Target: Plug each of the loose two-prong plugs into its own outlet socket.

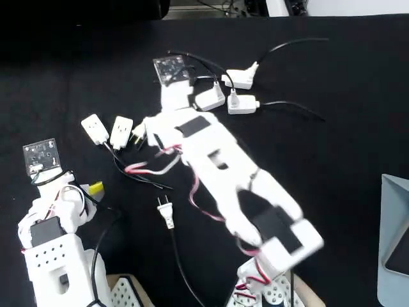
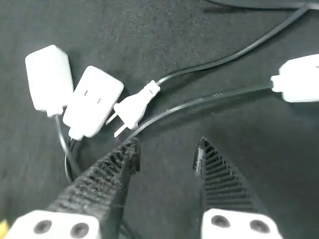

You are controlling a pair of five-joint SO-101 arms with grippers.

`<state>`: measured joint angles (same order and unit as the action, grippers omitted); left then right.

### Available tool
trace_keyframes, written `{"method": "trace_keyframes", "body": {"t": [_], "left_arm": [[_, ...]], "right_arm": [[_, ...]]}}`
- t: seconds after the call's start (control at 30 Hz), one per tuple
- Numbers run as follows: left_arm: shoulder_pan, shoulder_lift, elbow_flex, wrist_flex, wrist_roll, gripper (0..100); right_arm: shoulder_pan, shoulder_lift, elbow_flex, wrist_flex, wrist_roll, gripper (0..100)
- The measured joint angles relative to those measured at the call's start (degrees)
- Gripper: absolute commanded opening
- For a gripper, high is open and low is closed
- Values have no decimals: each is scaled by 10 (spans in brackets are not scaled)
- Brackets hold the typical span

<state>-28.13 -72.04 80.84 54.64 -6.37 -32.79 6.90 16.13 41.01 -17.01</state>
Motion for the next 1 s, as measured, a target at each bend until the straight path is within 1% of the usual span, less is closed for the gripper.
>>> {"method": "trace_keyframes", "body": {"t": [0.1,0.3,0.43,0.5,0.7,0.87,1.0], "left_arm": [[0,0,0,0,1,324],[0,0,0,0,1,324],[0,0,0,0,1,324],[0,0,0,0,1,324],[0,0,0,0,1,324],[0,0,0,0,1,324],[0,0,0,0,1,324]], "right_arm": [[-5,85,-73,0,-24,179],[-15,220,-197,0,-47,177],[-15,276,-253,0,-55,122],[-15,292,-274,0,-55,114],[-28,301,-294,4,-56,166],[-56,301,-295,28,-56,168],[-59,303,-295,29,-57,168]]}}
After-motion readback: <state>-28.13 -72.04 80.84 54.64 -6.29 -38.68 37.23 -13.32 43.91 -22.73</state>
